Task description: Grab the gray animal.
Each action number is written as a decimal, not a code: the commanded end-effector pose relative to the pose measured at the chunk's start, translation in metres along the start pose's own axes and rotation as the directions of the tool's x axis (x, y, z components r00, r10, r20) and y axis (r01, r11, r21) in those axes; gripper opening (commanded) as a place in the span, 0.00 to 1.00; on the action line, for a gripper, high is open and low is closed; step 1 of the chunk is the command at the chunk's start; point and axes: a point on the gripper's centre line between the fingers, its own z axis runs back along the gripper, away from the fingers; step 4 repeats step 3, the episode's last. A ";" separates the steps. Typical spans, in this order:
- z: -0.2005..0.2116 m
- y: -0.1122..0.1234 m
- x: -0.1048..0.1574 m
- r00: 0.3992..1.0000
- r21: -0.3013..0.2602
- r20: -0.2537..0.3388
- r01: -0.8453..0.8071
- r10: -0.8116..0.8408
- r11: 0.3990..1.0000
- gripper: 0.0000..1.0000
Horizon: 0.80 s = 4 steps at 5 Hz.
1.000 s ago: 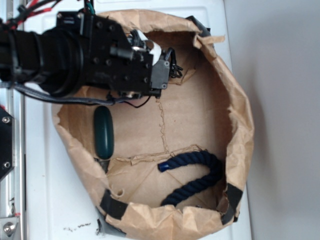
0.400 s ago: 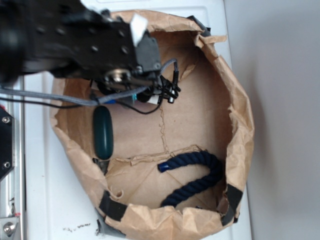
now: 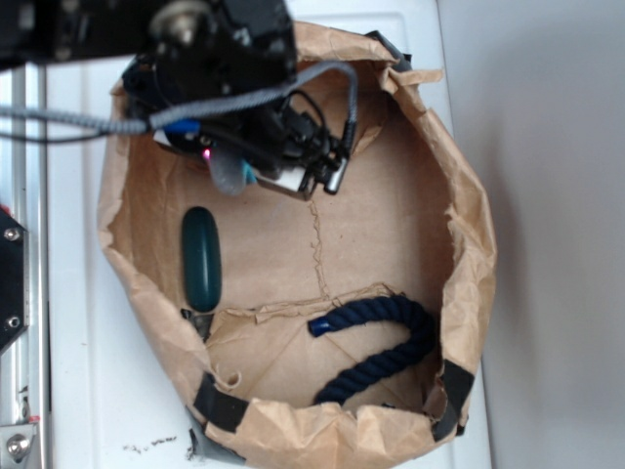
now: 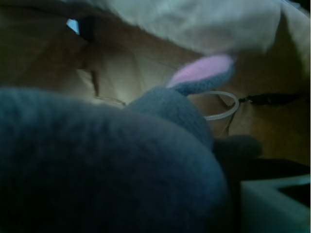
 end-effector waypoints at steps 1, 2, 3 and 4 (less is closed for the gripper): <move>0.034 -0.001 0.013 0.992 -0.069 0.016 0.128 -0.127 0.989 0.00; 0.034 -0.007 0.014 0.983 -0.064 0.016 0.184 -0.183 0.981 0.00; 0.030 -0.008 0.010 0.972 -0.073 0.065 0.228 -0.224 0.971 0.00; 0.030 -0.008 0.010 0.972 -0.073 0.065 0.228 -0.224 0.971 0.00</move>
